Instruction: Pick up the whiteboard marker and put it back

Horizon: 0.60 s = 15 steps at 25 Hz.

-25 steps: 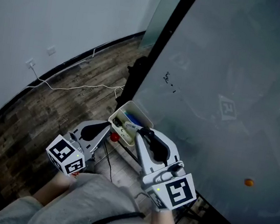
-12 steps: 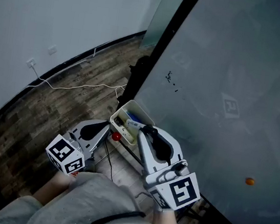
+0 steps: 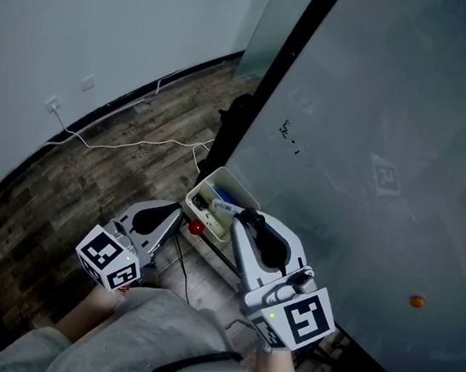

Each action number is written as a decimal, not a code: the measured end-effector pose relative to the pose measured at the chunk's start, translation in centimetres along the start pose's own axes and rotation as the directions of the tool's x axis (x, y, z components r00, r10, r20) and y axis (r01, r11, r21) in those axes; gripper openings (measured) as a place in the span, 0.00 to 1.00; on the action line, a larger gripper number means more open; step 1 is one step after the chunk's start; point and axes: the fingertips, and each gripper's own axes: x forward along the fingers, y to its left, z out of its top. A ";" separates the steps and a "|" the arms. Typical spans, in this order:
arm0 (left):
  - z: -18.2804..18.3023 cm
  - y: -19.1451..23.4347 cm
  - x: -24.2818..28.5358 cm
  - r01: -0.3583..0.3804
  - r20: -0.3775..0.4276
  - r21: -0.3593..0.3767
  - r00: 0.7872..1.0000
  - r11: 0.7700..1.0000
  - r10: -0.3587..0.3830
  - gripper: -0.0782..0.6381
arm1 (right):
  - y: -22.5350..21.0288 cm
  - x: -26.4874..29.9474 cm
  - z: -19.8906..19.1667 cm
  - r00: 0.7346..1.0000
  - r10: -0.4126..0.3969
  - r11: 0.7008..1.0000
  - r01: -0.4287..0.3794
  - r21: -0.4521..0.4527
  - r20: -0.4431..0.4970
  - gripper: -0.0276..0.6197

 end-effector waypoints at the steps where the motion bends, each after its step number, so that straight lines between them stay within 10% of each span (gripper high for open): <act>1: 0.0 0.0 -0.1 0.000 -0.001 0.000 1.000 1.000 0.000 0.12 | 0.0 0.0 0.0 1.000 0.000 1.000 0.000 0.001 -0.001 0.16; 15: -1.8 -0.2 0.0 0.018 -0.039 -0.026 0.999 1.000 -0.019 0.12 | -1.6 -0.2 -3.1 0.999 -0.048 0.996 0.050 0.075 -0.025 0.16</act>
